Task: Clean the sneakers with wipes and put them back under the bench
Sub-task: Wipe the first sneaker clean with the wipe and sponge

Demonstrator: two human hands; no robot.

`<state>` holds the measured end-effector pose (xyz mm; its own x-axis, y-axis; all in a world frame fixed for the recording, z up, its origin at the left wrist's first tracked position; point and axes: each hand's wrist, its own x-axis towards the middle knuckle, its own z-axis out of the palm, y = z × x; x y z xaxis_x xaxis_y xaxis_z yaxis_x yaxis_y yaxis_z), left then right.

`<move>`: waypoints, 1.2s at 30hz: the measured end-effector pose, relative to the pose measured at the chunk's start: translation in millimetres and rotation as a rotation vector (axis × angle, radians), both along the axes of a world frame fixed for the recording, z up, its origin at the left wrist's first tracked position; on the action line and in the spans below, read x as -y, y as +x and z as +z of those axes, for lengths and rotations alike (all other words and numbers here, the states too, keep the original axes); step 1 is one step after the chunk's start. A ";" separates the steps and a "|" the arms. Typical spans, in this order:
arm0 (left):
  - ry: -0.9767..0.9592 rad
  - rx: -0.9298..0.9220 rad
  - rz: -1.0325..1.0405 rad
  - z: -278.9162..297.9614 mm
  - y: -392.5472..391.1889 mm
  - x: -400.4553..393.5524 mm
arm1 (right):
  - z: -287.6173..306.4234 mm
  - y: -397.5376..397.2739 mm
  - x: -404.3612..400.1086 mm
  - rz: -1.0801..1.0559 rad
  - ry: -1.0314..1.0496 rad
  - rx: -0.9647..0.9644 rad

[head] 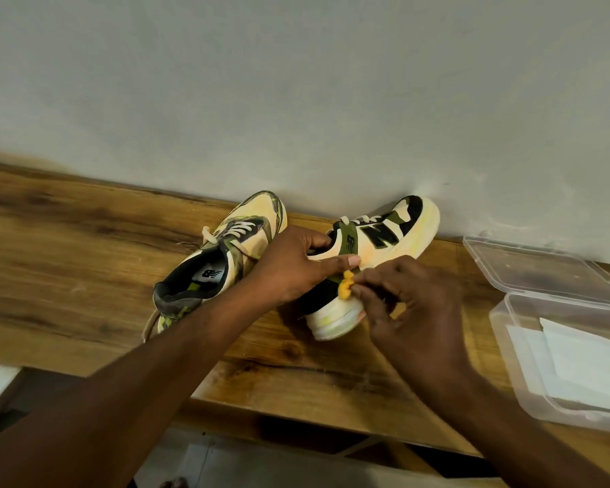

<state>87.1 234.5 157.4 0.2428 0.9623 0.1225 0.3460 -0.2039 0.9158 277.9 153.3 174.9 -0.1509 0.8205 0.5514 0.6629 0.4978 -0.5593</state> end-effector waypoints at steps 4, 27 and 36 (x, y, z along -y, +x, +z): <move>-0.039 0.010 -0.009 1.0 -1.2 -1.6 | -6.3 -3.7 16.4 0.137 0.070 0.160; -0.052 -0.091 0.062 2.5 -5.9 -9.2 | -11.1 -7.5 5.1 0.080 0.112 0.183; -0.053 -0.115 0.081 2.3 3.0 -6.2 | 1.5 18.8 -24.9 -0.133 0.037 0.081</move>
